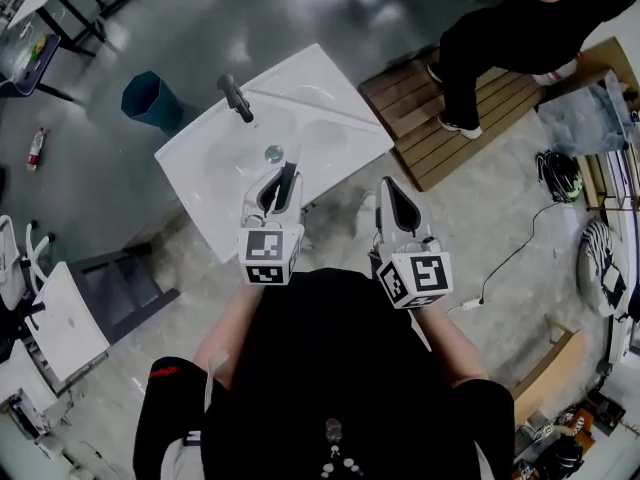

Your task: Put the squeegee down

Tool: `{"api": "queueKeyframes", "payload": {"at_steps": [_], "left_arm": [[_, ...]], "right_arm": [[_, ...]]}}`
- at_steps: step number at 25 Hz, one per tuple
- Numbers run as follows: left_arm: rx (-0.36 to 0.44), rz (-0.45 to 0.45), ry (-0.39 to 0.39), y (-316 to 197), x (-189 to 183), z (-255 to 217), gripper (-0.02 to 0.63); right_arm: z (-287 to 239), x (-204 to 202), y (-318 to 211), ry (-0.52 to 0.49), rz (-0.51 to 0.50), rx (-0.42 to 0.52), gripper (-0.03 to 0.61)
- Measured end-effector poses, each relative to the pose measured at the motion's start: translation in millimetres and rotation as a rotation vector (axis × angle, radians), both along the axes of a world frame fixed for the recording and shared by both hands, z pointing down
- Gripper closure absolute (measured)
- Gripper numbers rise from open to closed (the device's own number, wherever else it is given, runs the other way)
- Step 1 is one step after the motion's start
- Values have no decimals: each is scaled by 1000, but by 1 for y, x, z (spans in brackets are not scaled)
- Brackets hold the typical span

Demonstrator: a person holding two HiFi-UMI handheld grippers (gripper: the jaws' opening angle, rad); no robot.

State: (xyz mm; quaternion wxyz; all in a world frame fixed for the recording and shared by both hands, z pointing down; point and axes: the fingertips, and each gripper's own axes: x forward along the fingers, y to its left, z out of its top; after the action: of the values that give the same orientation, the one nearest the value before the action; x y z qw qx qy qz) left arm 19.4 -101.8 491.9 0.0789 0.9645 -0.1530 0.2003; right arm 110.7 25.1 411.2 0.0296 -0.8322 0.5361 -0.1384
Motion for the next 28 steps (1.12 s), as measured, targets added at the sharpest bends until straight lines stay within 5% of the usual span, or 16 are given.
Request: {"api": "queueKeyframes", "payload": {"at_steps": [28], "left_arm": [[-65,-329,-41,-34,90,27,509]], "right_arm": [[13,122,-87,-7,-354,-33,576]]}}
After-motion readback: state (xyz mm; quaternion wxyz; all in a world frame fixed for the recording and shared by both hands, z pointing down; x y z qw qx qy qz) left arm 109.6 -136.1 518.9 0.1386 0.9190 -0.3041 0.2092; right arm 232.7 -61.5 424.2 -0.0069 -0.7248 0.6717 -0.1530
